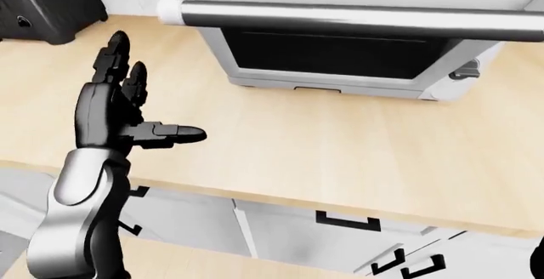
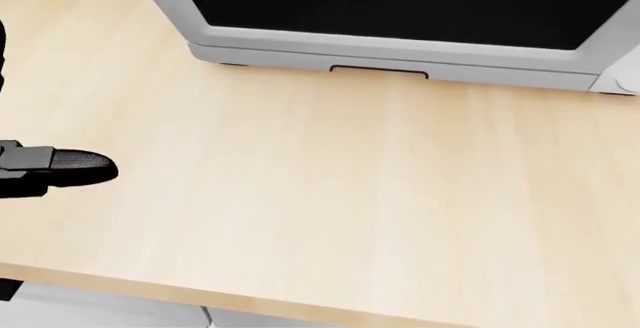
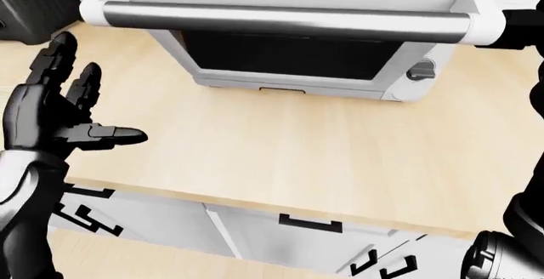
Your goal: Close the toaster oven door.
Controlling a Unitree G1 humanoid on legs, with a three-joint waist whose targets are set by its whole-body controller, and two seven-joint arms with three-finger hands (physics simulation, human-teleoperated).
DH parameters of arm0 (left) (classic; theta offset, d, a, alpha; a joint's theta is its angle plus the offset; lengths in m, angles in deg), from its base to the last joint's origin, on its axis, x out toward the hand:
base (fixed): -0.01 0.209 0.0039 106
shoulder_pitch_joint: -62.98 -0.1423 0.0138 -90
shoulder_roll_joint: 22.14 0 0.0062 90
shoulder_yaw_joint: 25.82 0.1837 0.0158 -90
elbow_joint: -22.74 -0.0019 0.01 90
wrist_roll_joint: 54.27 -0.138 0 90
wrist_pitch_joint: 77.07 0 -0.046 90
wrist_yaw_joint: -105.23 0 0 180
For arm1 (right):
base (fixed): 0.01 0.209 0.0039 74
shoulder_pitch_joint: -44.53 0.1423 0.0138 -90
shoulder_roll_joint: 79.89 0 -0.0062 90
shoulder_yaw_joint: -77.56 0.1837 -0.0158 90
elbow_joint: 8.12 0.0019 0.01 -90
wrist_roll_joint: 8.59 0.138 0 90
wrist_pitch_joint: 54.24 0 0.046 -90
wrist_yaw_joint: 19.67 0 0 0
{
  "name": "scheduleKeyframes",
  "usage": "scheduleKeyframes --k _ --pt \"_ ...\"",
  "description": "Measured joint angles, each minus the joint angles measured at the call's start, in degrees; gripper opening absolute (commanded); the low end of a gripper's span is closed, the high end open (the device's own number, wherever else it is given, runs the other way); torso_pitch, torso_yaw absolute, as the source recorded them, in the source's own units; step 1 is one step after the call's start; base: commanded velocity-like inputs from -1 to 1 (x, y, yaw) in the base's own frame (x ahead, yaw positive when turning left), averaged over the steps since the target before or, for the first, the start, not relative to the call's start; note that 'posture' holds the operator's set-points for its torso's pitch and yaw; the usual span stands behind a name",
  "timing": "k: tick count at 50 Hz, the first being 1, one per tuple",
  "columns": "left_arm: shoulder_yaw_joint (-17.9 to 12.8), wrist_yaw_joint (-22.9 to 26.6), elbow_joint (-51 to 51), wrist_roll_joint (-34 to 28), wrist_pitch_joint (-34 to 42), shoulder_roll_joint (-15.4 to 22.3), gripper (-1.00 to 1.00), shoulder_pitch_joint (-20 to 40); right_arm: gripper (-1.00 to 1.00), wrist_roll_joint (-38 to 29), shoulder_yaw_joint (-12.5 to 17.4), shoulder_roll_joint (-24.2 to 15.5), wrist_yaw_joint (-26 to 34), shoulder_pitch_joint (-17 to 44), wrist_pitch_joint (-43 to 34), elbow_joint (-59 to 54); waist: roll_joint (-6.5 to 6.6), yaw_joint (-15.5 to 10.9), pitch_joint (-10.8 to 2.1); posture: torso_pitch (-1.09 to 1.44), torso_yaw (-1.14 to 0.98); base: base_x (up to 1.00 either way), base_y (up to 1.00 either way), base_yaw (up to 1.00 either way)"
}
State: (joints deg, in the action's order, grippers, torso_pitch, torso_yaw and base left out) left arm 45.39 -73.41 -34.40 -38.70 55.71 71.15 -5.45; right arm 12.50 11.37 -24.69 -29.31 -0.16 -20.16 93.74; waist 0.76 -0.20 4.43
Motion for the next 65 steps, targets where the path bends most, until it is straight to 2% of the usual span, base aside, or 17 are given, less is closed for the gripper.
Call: scheduleKeyframes --k 16,35,57,65 --pt "2.2 -0.8 6.9 1.8 6.9 -2.9 1.00 1.4 1.00 0.2 -0.3 -0.5 -0.5 0.3 0.0 -0.7 -0.16 -0.3 0.07 0.00 0.00 0.00 0.00 0.00" --pt "10.2 -1.0 10.9 -0.2 9.8 -8.4 1.00 2.2 1.00 0.2 0.1 -0.2 -0.8 -0.5 0.3 -0.4 -0.70 -0.6 0.05 0.00 0.00 0.00 0.00 0.00" --pt "15.8 1.2 10.3 -4.3 11.2 -13.0 1.00 3.3 1.00 0.5 -0.1 -0.6 -1.0 0.1 -0.5 -0.9 -1.10 -0.9 0.31 0.00 0.00 0.00 0.00 0.00" --pt "19.4 1.9 10.1 -6.1 11.3 -15.4 1.00 4.3 1.00 0.3 -0.3 -0.4 -1.1 0.3 -0.2 -1.4 -1.27 -0.9 0.31 0.00 0.00 0.00 0.00 0.00"
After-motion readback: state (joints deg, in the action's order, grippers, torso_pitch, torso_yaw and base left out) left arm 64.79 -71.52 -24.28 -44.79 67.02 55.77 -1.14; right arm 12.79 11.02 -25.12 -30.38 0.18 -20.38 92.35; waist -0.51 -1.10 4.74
